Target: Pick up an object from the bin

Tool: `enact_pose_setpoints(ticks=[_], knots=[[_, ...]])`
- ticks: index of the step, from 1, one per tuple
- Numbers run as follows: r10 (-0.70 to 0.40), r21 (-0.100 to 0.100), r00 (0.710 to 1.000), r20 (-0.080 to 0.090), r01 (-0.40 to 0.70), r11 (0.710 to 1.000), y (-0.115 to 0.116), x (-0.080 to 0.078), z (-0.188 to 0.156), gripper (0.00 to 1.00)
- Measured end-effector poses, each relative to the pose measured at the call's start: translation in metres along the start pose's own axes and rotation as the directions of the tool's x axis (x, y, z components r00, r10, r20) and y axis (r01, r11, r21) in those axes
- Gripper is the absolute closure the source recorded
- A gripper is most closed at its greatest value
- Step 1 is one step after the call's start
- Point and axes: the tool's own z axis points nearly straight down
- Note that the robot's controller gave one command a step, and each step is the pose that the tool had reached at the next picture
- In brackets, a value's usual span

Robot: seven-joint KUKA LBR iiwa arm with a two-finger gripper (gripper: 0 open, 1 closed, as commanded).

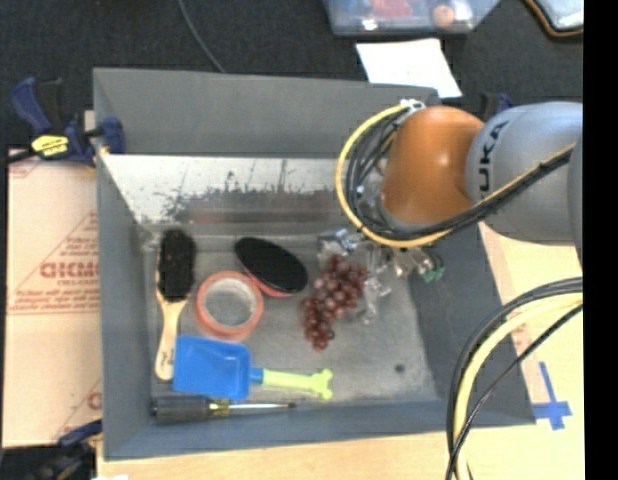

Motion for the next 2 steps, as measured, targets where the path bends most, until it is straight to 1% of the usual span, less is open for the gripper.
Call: enact_pose_setpoints(ticks=[1,2], knots=[[-0.539,0.022,0.842,0.010,0.539,0.842,-0.024,-0.004,0.027,0.00],[-0.139,0.003,0.990,0.004,0.139,0.990,0.004,-0.002,0.029,1.00]])
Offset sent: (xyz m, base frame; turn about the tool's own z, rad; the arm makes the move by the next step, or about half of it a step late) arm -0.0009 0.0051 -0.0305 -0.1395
